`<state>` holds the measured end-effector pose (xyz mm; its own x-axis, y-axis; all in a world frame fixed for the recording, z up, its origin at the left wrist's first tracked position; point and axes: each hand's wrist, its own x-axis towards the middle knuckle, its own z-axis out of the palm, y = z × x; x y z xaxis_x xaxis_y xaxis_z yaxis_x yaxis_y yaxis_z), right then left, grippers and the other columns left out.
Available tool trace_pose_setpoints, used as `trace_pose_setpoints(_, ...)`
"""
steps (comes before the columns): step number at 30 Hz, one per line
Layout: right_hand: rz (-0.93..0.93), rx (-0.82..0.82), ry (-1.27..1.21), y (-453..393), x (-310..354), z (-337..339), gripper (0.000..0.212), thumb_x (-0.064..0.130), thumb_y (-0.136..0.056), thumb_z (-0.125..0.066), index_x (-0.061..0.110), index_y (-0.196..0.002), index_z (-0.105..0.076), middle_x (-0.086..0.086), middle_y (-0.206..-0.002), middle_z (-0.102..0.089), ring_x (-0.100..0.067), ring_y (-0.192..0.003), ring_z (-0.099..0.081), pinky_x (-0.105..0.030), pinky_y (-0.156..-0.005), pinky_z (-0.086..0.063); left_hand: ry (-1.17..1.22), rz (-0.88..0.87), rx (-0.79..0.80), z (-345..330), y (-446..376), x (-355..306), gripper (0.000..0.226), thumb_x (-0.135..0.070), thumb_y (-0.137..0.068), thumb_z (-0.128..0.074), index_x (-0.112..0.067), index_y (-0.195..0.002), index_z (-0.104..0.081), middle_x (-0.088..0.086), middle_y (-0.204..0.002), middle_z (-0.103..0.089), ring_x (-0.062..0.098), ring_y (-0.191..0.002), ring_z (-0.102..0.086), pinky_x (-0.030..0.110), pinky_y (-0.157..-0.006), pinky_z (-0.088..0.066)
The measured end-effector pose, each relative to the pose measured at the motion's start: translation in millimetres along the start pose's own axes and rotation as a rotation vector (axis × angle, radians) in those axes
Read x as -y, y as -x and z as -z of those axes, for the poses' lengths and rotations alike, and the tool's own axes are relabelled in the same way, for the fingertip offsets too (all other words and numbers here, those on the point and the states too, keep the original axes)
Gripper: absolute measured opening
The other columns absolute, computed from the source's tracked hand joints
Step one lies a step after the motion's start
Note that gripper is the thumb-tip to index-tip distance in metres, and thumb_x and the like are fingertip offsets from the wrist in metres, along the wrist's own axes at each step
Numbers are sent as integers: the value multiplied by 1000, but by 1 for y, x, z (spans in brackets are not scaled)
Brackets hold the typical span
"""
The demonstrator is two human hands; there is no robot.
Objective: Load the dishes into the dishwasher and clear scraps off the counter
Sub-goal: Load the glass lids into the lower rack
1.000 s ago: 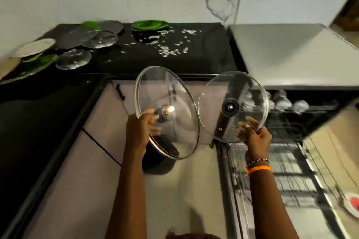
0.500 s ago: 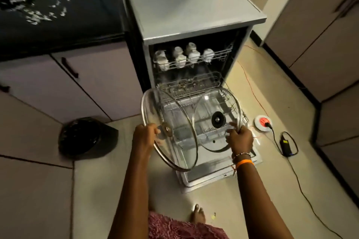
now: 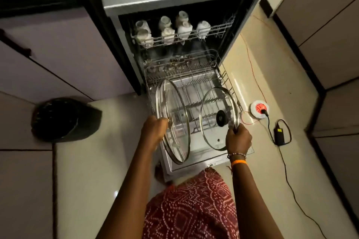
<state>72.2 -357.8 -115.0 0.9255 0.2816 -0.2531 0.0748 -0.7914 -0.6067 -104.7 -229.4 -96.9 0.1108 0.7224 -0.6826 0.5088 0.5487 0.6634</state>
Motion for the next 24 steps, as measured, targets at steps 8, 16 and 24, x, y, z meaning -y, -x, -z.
trace_pose_setpoints(8,15,111,156,-95,-5,-53,19,10,-89,-52,-8,-89,-59,-30,-96,-64,-44,-94,-57,-39,-78,-43,68,121,-109,-56,-56,6,34,-33,-53,-49,-7,-74,-60,18,-74,-61,42,-75,-60,51,-74,-50)
trace_pose_setpoints(16,157,222,351,-165,-17,-118,22,9,-89,-48,-5,-101,-60,-28,-104,-64,-40,-101,-57,-38,-79,-42,162,181,-164,-103,-97,11,19,-23,-56,-48,-22,-73,-57,5,-68,-56,26,-70,-51,51,-80,-51)
trace_pose_setpoints(24,257,264,403,-186,-33,-162,23,12,-89,-48,1,-105,-60,-24,-103,-65,-40,-99,-59,-37,-77,-44,255,206,-191,-121,-113,23,20,-14,-70,-50,-20,-86,-59,3,-76,-61,32,-81,-63,43,-79,-56)
